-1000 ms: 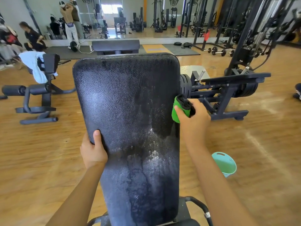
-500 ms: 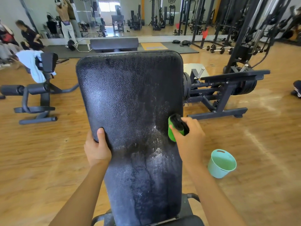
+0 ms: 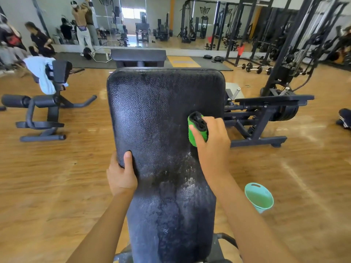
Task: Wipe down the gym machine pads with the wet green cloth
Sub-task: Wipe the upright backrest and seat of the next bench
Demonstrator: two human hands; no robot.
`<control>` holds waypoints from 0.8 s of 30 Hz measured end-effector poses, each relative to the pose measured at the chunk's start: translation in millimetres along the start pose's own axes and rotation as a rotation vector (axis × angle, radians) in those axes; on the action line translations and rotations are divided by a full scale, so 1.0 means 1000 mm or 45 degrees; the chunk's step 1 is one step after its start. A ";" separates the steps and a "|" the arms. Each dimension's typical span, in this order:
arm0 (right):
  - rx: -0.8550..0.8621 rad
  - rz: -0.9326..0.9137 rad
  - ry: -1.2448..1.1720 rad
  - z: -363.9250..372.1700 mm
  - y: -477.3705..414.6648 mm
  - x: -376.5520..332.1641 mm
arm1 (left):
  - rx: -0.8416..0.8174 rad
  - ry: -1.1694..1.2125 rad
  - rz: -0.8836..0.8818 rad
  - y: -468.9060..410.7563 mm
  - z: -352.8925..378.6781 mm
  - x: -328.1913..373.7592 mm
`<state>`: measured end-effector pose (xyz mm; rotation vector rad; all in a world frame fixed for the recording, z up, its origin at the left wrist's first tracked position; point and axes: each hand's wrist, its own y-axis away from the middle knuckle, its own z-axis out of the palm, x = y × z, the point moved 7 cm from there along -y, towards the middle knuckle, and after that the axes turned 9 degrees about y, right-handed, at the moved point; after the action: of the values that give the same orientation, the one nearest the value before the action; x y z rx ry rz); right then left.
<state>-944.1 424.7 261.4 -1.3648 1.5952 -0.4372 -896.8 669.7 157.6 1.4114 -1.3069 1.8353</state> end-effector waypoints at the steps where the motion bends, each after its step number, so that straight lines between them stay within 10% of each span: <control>1: -0.030 -0.030 -0.030 0.005 0.014 -0.002 | 0.006 -0.005 0.012 0.000 0.000 0.000; 8: -0.269 -0.127 -0.134 0.024 0.065 -0.004 | -0.010 0.008 0.005 -0.002 0.000 -0.005; 18: 0.081 0.061 -0.114 -0.004 -0.025 -0.015 | -0.018 -0.004 -0.011 -0.003 0.000 -0.009; 24: -0.195 -0.131 -0.101 0.044 0.064 -0.052 | -0.052 0.037 -0.023 -0.003 0.001 -0.011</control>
<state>-948.3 504.6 212.9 -1.5663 1.5238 -0.3230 -889.9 672.2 148.8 1.3659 -1.3055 1.8006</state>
